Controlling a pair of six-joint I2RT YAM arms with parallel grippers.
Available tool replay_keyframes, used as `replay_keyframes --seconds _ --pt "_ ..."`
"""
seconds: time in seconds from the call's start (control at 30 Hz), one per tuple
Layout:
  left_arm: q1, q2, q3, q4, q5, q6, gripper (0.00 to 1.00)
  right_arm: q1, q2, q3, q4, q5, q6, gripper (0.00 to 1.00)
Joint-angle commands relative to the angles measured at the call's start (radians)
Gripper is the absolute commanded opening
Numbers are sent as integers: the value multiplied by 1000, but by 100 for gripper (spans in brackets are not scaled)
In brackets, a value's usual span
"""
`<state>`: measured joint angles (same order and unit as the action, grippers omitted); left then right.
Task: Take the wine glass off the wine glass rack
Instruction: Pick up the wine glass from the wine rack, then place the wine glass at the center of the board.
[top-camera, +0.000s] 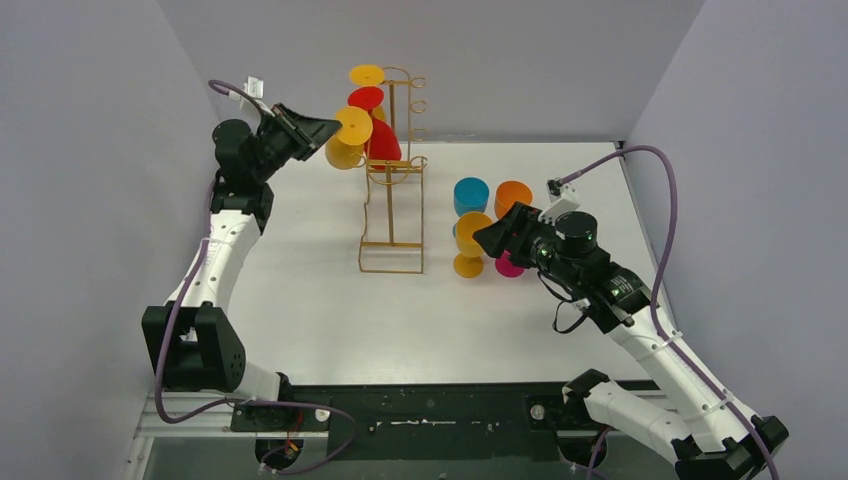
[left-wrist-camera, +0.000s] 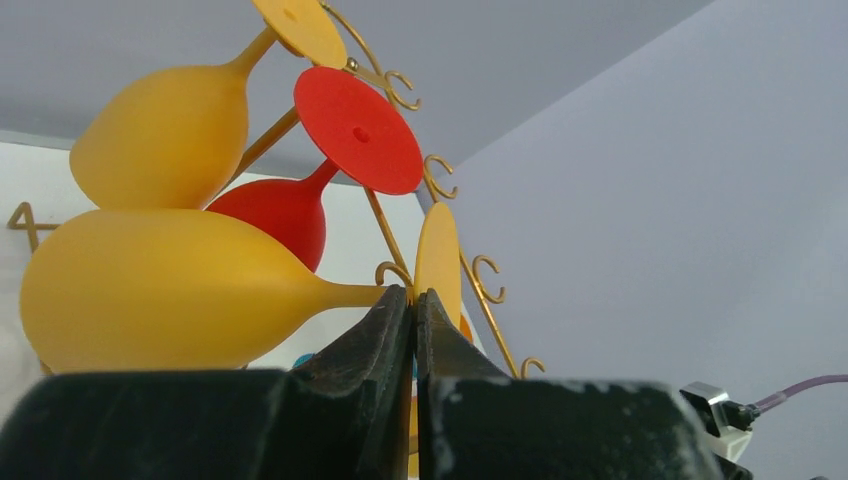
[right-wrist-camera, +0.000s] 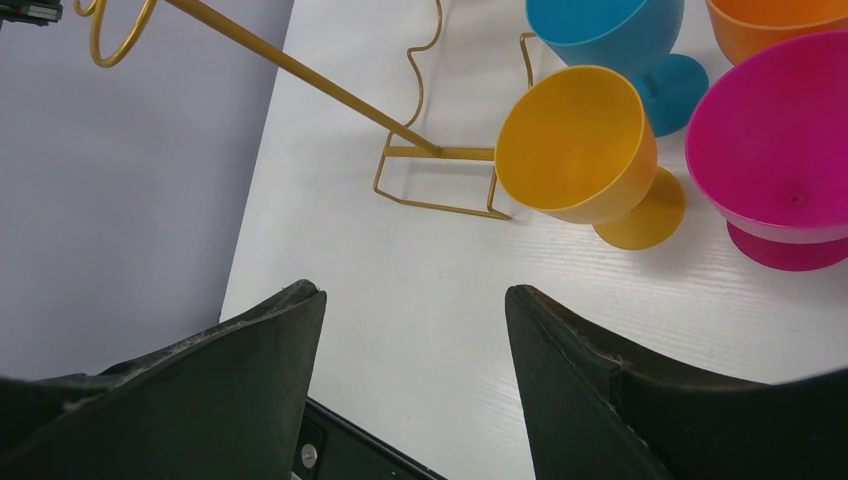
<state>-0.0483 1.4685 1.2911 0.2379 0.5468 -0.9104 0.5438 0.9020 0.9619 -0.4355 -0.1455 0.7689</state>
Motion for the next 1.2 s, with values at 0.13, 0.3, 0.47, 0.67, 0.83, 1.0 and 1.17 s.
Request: replay_keyframes --seconds 0.13,0.3,0.47,0.67,0.83,1.0,1.17 --pt "40 -37 -44 294 74 -200 0 -4 -15 -8 29 14 0 68" --pt "90 -72 -61 256 69 -168 0 -4 -15 -7 40 17 -4 69" --pt "128 -108 -80 206 82 -136 0 -4 -3 -3 50 10 -5 70" --pt "152 -133 -88 191 120 -120 0 -4 8 -5 55 -6 6 70" --pt "165 -184 -92 99 113 -20 0 -5 0 -14 90 -33 6 70" --pt "196 -244 -106 21 177 63 0 -5 -43 -61 219 -86 8 73" --pt "197 -355 -128 -248 203 319 0 -4 -97 -121 364 -141 27 73"
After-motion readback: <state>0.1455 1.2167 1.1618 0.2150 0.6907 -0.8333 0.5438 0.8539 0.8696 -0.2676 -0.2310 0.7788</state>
